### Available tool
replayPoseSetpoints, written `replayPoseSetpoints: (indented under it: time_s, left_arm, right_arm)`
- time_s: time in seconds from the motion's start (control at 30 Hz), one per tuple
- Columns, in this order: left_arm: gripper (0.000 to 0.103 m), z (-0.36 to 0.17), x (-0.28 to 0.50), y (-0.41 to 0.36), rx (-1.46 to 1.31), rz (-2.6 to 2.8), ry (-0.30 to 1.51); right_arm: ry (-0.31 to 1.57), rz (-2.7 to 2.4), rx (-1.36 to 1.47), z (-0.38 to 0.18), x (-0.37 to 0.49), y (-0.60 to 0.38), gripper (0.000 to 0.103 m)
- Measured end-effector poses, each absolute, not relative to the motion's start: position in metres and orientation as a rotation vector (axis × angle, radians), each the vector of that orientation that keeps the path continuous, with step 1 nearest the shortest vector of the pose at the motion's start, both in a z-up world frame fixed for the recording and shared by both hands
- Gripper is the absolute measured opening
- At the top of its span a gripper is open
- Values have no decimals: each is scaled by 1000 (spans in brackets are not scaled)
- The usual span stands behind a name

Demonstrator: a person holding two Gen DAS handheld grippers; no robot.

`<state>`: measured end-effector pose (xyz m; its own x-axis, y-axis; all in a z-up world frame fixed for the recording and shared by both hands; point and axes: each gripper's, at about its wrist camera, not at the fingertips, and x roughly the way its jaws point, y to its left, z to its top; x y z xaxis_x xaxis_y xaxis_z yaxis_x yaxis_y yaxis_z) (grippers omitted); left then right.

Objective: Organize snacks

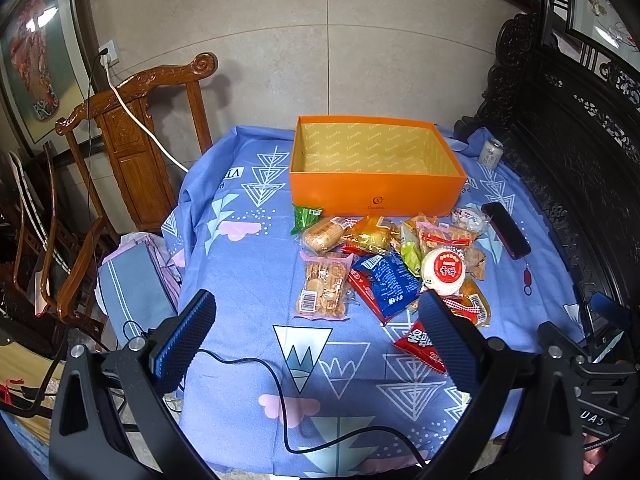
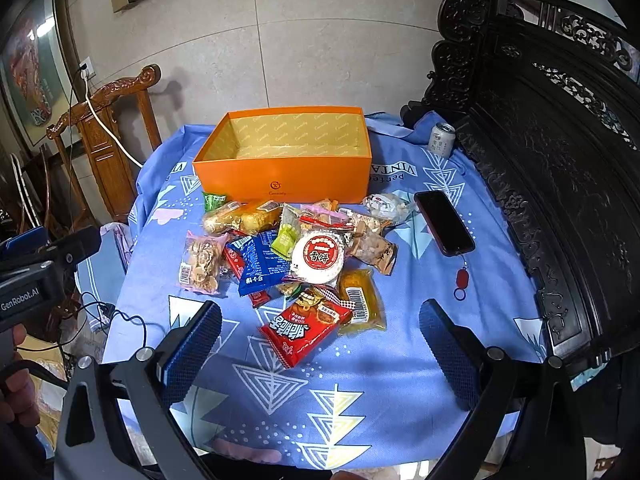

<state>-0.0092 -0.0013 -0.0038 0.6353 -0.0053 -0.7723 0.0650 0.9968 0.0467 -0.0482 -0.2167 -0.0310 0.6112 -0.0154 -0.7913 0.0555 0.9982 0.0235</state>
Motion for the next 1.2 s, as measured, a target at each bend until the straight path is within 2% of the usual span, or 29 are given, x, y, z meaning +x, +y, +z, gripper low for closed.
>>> replayPoseSetpoints:
  time_s: [0.2,0.4,0.53,0.8,1.03,1.13,1.17,1.2]
  left_arm:
    - [99,-9,-1,7,91,-14,864]
    - [99,-30,7,28,83,-14,861]
    - [99,-49,11,34,112,-32,870]
    - [99,-84,25,45,107,-81,949]
    - [99,-110,43,58,95,-110,1013]
    - [99,-121,52,63,88,-124,1033]
    - [99,-124,55,64,87,-132,1037]
    - [99,-126,57,63,87,-138,1038]
  right_arm:
    - [906,-33,38,-39,-47,-220,100]
    - [946,7,-13,-88,-39,-233,100]
    - [1055,105,90,-137,-27,-231,100]
    - [1157,76,245,-203,5,-220,99]
    - [1215,59,459,-234,24,-214,92]
    - [1223,33,491,-245,34,-206,84]
    - [1228,10,496,-250,38,-204,72]
    - [1232,-2,497,-252,41,-205,46]
